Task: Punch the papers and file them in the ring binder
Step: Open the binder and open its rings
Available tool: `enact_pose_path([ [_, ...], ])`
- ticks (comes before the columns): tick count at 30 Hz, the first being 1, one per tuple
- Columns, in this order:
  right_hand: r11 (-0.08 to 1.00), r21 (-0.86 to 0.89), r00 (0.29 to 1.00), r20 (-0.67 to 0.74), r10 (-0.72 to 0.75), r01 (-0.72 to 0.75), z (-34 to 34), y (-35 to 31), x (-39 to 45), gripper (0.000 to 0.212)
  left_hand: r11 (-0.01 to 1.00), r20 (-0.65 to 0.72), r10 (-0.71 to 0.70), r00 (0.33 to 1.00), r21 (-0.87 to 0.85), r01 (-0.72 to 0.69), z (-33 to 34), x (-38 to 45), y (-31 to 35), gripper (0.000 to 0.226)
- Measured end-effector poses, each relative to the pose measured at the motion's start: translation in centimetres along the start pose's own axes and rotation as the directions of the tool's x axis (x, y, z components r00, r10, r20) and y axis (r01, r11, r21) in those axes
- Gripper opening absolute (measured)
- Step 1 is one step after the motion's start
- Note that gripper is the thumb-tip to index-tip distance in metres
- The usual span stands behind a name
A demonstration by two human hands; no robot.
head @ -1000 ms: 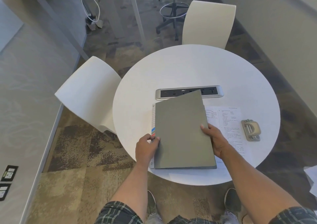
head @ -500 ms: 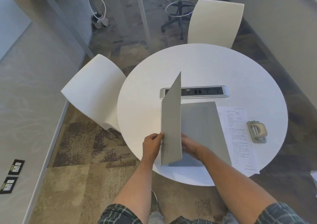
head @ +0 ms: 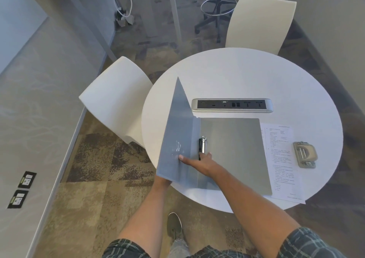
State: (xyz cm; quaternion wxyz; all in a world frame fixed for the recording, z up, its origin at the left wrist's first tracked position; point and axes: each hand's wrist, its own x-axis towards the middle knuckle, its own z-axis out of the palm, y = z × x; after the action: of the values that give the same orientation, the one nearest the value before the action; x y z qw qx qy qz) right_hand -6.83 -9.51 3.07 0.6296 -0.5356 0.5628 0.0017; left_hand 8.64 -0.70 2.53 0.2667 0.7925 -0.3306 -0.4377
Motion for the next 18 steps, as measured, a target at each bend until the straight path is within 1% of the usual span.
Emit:
enact_pose_path([
  [2, 1.0, 0.006, 0.999, -0.038, 0.018, -0.018, 0.5, -0.1, 0.0, 0.135, 1.0, -0.077, 0.012, 0.997, 0.023, -0.011, -0.2, -1.3, -0.8, 0.043],
  [3, 1.0, -0.006, 0.998, -0.06, 0.025, -0.025, 0.8, -0.1, 0.0, 0.136, 0.99, -0.092, 0.105, 0.99, 0.101, -0.095, -0.2, -2.1, -1.1, 0.04],
  [4, 0.999, -0.03, 0.996, -0.082, 0.029, -0.031, 1.0, -0.1, 0.1, 0.137, 0.975, -0.077, 0.129, 0.989, 0.189, -0.112, -0.2, -2.7, -1.7, 0.026],
  [5, 0.998, -0.059, 0.995, -0.1, 0.03, -0.036, 1.1, 0.0, 0.1, 0.138, 0.939, -0.041, 0.132, 0.99, 0.324, -0.112, -0.1, -3.4, -2.4, 0.014],
  [6, 0.995, -0.09, 0.993, -0.114, 0.031, -0.041, 1.3, 0.0, 0.2, 0.14, 0.875, -0.012, 0.126, 0.992, 0.473, -0.105, 0.2, -3.8, -3.0, 0.026],
  [7, 0.992, -0.118, 0.992, -0.122, 0.033, -0.048, 1.3, 0.1, 0.2, 0.142, 0.772, 0.059, 0.154, 0.986, 0.616, -0.157, 0.5, -4.4, -3.7, 0.033],
  [8, 0.988, -0.143, 0.991, -0.125, 0.038, -0.056, 1.4, 0.2, 0.2, 0.143, 0.68, 0.135, 0.173, 0.976, 0.701, -0.217, 1.0, -5.0, -3.9, 0.036],
  [9, 0.984, -0.167, 0.991, -0.125, 0.045, -0.065, 1.4, 0.2, 0.3, 0.145, 0.579, 0.222, 0.215, 0.951, 0.755, -0.307, 1.6, -5.4, -4.1, 0.038],
  [10, 0.979, -0.19, 0.991, -0.124, 0.052, -0.075, 1.3, 0.2, 0.4, 0.146, 0.497, 0.311, 0.251, 0.917, 0.771, -0.398, 2.2, -5.7, -4.0, 0.04],
  [11, 0.975, -0.207, 0.991, -0.122, 0.057, -0.081, 1.3, 0.2, 0.5, 0.146, 0.41, 0.393, 0.31, 0.866, 0.767, -0.494, 2.9, -5.8, -4.0, 0.039],
  [12, 0.972, -0.219, 0.991, -0.122, 0.058, -0.084, 1.1, 0.2, 0.6, 0.147, 0.329, 0.462, 0.359, 0.811, 0.751, -0.573, 3.6, -5.9, -3.7, 0.035],
  [13, 0.968, -0.237, 0.991, -0.122, 0.058, -0.085, 1.0, 0.3, 0.6, 0.149, 0.226, 0.517, 0.438, 0.736, 0.729, -0.646, 4.4, -6.0, -3.3, 0.03],
  [15, 0.947, -0.308, 0.992, -0.111, 0.063, -0.094, 0.6, 0.3, 0.7, 0.154, 0.064, 0.562, 0.572, 0.597, 0.695, -0.716, 5.7, -5.6, -2.3, 0.022],
  [16, 0.931, -0.353, 0.993, -0.099, 0.066, -0.097, 0.3, 0.3, 0.8, 0.156, 0.041, 0.553, 0.603, 0.575, 0.699, -0.714, 6.0, -5.3, -1.5, 0.021],
  [17, 0.912, -0.399, 0.994, -0.085, 0.067, -0.095, 0.1, 0.2, 0.9, 0.158, 0.032, 0.531, 0.623, 0.574, 0.716, -0.697, 6.3, -5.1, -0.8, 0.021],
  [18, 0.891, -0.446, 0.996, -0.07, 0.06, -0.085, -0.4, 0.2, 1.1, 0.157, 0.039, 0.512, 0.625, 0.59, 0.734, -0.678, 6.5, -4.9, -0.3, 0.021],
])
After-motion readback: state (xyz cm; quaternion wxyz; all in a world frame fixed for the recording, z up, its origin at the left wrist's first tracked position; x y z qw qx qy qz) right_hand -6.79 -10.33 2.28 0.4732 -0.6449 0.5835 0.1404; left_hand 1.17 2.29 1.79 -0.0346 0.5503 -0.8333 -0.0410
